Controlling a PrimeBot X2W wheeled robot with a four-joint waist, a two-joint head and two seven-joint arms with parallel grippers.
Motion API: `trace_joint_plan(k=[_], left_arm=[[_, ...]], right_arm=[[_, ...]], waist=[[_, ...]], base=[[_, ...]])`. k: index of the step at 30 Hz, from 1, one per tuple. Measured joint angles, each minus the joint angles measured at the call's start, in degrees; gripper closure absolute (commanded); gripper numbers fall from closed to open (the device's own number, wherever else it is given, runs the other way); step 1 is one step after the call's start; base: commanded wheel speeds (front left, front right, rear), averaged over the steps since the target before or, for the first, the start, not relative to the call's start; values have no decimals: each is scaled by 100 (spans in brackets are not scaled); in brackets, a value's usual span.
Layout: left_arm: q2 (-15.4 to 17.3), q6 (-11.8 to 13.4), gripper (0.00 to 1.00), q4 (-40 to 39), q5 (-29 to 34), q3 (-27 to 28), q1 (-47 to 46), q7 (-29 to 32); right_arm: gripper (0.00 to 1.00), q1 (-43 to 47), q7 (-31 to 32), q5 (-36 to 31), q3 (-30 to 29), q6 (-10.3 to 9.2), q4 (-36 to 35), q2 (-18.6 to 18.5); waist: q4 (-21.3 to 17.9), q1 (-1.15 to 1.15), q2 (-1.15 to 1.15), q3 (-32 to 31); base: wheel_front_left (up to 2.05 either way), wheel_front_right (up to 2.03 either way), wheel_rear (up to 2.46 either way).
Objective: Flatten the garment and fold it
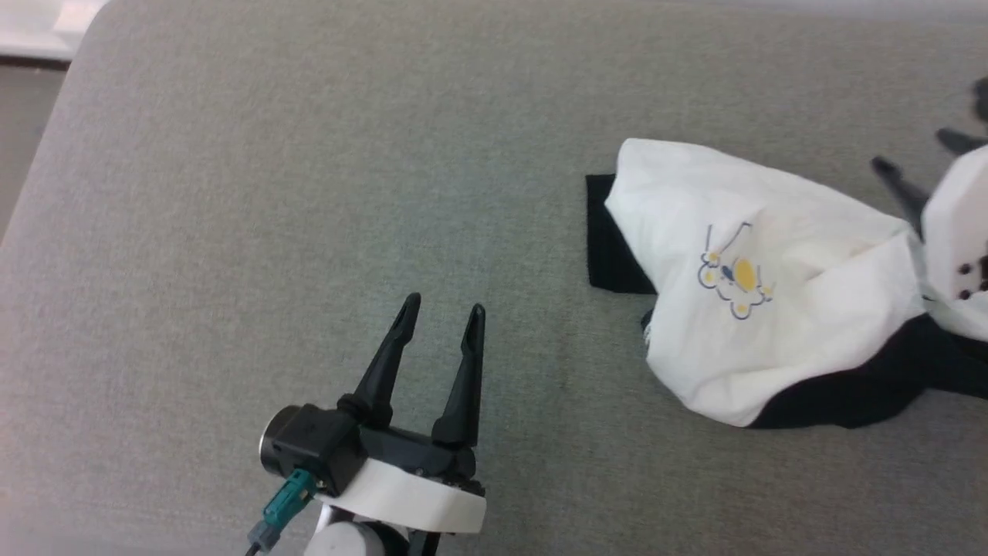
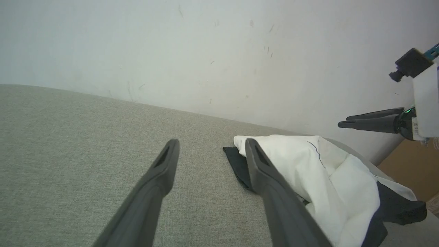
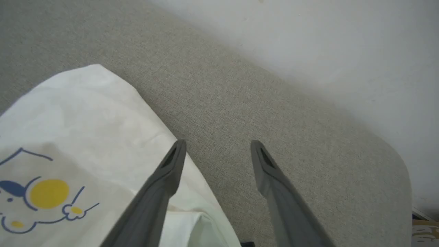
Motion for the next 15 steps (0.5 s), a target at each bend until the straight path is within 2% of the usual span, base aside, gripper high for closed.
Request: trace_joint_plan(k=[4, 8, 12, 13, 14, 15], left_arm=[[-23, 1, 0, -3, -8, -67, -118, 0], [-27, 2, 0, -2, -31, -105, -175, 0], [-29, 10, 0, -2, -59, -131, -203, 0], [-30, 12, 0, -2, -59, -133, -203, 0], [-30, 21, 0, -2, -62, -137, -203, 0], [-30, 46, 0, -2, -69, -140, -203, 0]], right_arm=[[0, -296, 552, 160, 850, 1, 444, -283], [0, -331, 1443, 566, 1470, 0, 822, -597], [0, -373, 1616, 728, 1734, 1, 768, -906], [21, -374, 1606, 760, 1773, 1, 759, -959], [52, -378, 1592, 793, 1797, 2, 756, -1001], [71, -389, 1522, 826, 1836, 2, 737, -1042]], waist=[[204, 0, 0, 194], [416, 0, 0, 340], [572, -2, 0, 440], [600, -2, 0, 456], [622, -2, 0, 468], [635, -2, 0, 471]], base=[[0, 0, 0], [0, 0, 0], [0, 0, 0], [0, 0, 0], [0, 0, 0], [0, 0, 0]])
